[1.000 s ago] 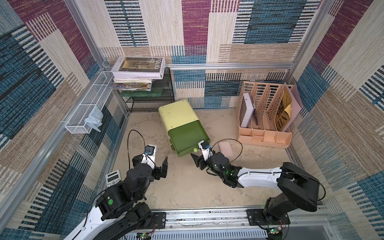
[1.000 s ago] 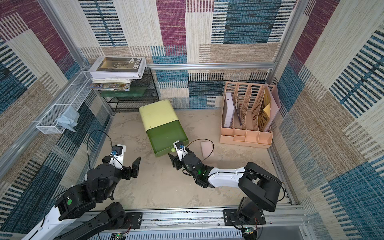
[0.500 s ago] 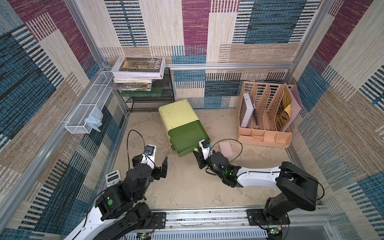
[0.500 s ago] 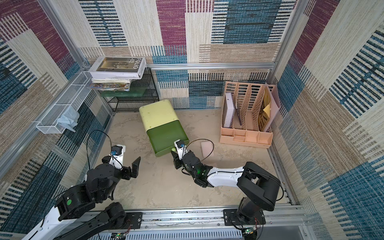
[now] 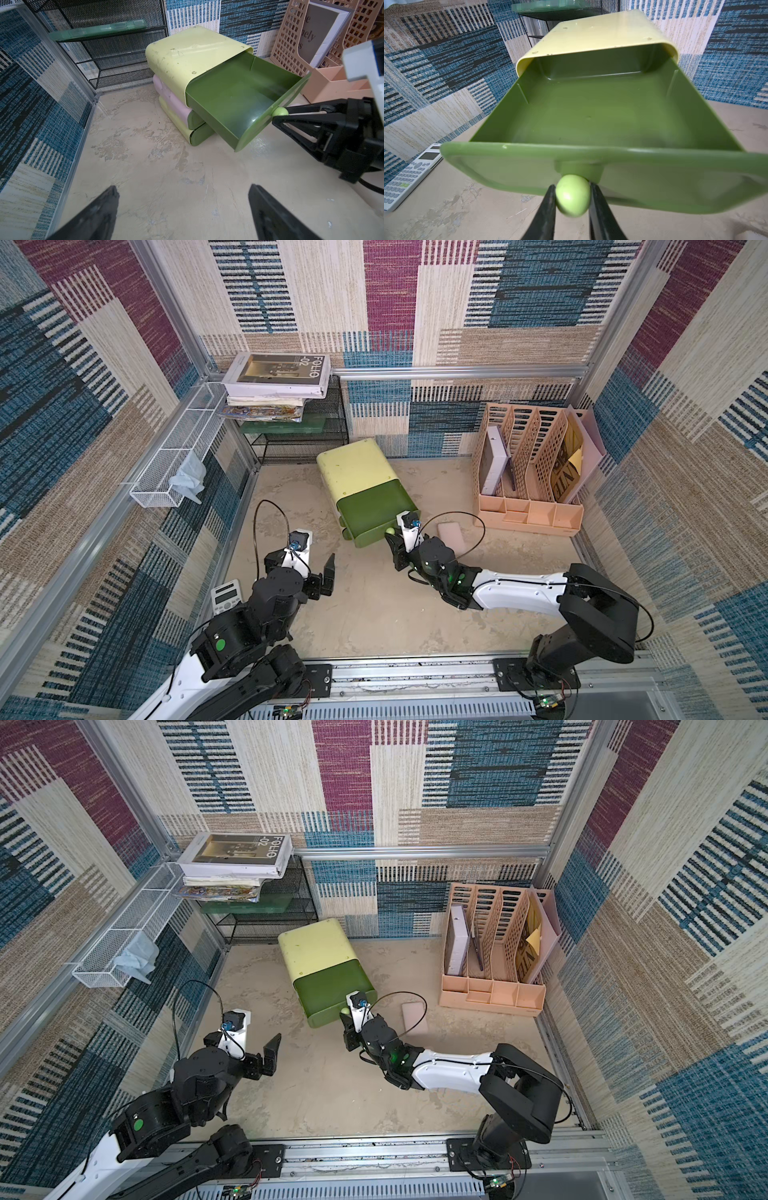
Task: Take the sponge out of the drawer
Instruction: Close the drawer in the storage box.
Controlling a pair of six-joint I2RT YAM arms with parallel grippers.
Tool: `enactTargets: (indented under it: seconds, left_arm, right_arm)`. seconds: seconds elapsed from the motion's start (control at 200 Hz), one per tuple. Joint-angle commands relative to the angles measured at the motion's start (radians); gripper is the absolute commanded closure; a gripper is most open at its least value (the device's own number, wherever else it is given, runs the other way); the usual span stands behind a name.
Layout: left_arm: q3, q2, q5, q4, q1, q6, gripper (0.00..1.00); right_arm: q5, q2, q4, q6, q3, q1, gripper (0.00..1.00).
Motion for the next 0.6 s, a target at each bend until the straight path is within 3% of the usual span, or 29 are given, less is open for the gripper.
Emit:
enactTargets:
  seconds: [0.0,0.596]
  left_arm:
    - [-0.002,-0.002,-0.004,0.010,0.002,-0.004,0.00]
    - [-0.003,-0.001,-0.002,0.012,0.003,-0.001,0.00]
  right_arm:
    - [0.028,0.012,-0.013,0.005,0.029,-0.007,0.84]
    - [-0.055,0.164,-0.098,-0.009,0.245,-0.075,0.84]
